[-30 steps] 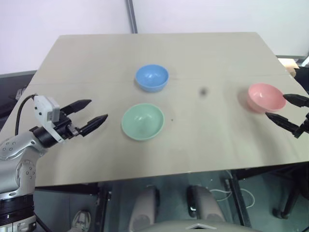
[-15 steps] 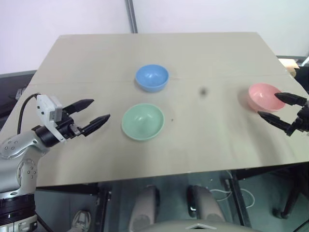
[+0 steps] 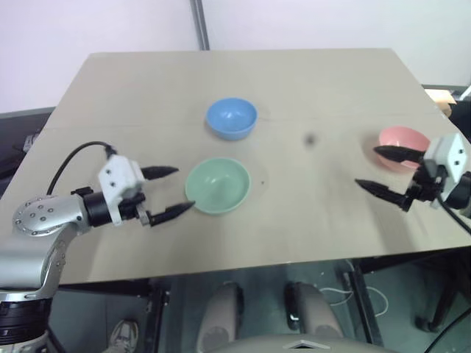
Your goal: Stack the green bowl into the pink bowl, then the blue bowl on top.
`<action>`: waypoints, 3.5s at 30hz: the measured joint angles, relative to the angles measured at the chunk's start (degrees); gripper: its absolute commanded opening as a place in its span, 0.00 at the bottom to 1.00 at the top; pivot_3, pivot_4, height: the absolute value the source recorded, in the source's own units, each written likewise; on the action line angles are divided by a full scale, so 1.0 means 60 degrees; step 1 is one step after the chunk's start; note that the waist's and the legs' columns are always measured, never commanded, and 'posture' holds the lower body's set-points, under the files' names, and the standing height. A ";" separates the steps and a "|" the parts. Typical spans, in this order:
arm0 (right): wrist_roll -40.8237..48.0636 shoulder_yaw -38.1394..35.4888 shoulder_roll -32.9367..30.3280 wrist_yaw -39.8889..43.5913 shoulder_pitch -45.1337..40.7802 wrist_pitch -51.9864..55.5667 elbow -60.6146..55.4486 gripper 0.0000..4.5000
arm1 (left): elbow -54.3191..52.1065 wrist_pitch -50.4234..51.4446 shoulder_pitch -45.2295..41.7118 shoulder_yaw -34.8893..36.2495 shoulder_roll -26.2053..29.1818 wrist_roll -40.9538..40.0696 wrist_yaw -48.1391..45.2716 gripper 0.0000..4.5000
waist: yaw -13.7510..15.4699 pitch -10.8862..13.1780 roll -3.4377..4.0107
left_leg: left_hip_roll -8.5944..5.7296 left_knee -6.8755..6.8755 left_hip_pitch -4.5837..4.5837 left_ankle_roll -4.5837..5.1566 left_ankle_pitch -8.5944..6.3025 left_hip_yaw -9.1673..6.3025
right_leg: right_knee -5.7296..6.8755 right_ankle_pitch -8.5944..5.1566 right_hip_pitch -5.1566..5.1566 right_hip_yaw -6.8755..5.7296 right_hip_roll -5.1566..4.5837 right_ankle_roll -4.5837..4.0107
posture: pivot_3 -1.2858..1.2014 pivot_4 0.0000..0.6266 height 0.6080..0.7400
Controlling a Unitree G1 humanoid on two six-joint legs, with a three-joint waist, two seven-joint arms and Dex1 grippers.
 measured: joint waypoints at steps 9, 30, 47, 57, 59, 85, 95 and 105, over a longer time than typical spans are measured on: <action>-0.0091 0.0169 -0.0056 -0.0021 0.0274 0.0123 -0.0574 1.00 | 0.0261 -0.1412 -0.2507 -0.2399 0.0218 0.2124 -0.0471 0.99 | 0.0170 0.0007 0.0012 | -0.0014 0.0005 -0.0078 0.0002 0.0001 0.0011 | 0.0001 0.0022 -0.0066 0.0005 0.0002 -0.0029 | 0.52 0.24 1.00; -0.0209 -0.0486 0.0128 -0.0851 0.1339 0.0284 -0.1386 1.00 | 0.1723 -0.2595 -0.4130 -0.3922 -0.0819 0.2372 -0.1685 0.41 | 0.0200 0.0006 0.0008 | -0.0008 0.0040 -0.0073 0.0008 0.0000 0.0010 | 0.0018 0.0003 -0.0054 0.0011 0.0020 0.0010 | 0.52 0.24 1.00; -0.4168 0.1685 0.0246 -0.2554 -0.3291 -0.0426 0.5953 1.00 | -0.0038 0.0497 -0.3555 -0.1735 -0.0697 -0.0204 -0.1179 0.71 | 0.0054 0.0009 0.0013 | -0.0011 0.0040 -0.0075 0.0010 0.0000 0.0009 | 0.0020 0.0021 -0.0055 0.0024 0.0027 -0.0022 | 0.52 0.24 1.00; -0.4765 0.2177 0.0256 -0.2047 -0.3990 -0.0529 0.7591 0.84 | -0.0532 0.2198 -0.3431 -0.0163 -0.2002 -0.3560 -0.0238 0.73 | -0.0064 0.0009 0.0014 | -0.0008 0.0045 -0.0056 0.0011 0.0001 0.0006 | 0.0029 0.0046 -0.0041 0.0027 0.0034 0.0011 | 0.52 0.24 1.00; -0.4812 0.2220 0.0259 -0.1909 -0.4164 -0.0553 0.7785 0.57 | -0.0531 0.2608 -0.3411 0.0132 -0.2063 -0.4268 -0.0154 0.73 | -0.0061 0.0009 0.0014 | -0.0008 0.0045 -0.0056 0.0011 0.0001 0.0004 | 0.0030 0.0046 -0.0040 0.0027 0.0036 0.0011 | 0.52 0.24 1.00; -0.3025 0.5197 0.2286 -0.0392 -0.2625 0.1612 -0.0913 0.01 | 0.1095 0.1752 -0.3203 0.0326 -0.2485 -0.3069 0.0620 1.00 | 0.0049 0.0004 0.0006 | 0.0008 0.0059 -0.0065 0.0008 0.0001 -0.0025 | 0.0037 0.0026 -0.0037 0.0013 0.0058 -0.0027 | 0.52 0.24 1.00; -0.4266 0.5940 0.2098 -0.0428 -0.2779 0.1293 -0.0104 0.90 | 0.1096 0.1556 -0.3181 0.0054 -0.2487 -0.2733 0.0435 1.00 | 0.0024 0.0000 -0.0001 | 0.0001 0.0056 -0.0063 0.0008 0.0001 -0.0024 | 0.0037 0.0026 -0.0038 0.0009 0.0049 -0.0029 | 0.52 0.24 1.00; -0.4897 0.5879 0.2318 -0.1065 -0.2792 0.1015 -0.0022 0.99 | 0.1091 0.1486 -0.2975 0.0029 -0.2487 -0.2553 0.0323 1.00 | 0.0009 -0.0001 -0.0002 | 0.0000 0.0056 -0.0063 0.0008 0.0001 -0.0024 | 0.0037 0.0026 -0.0036 0.0009 0.0049 -0.0028 | 0.52 0.24 1.00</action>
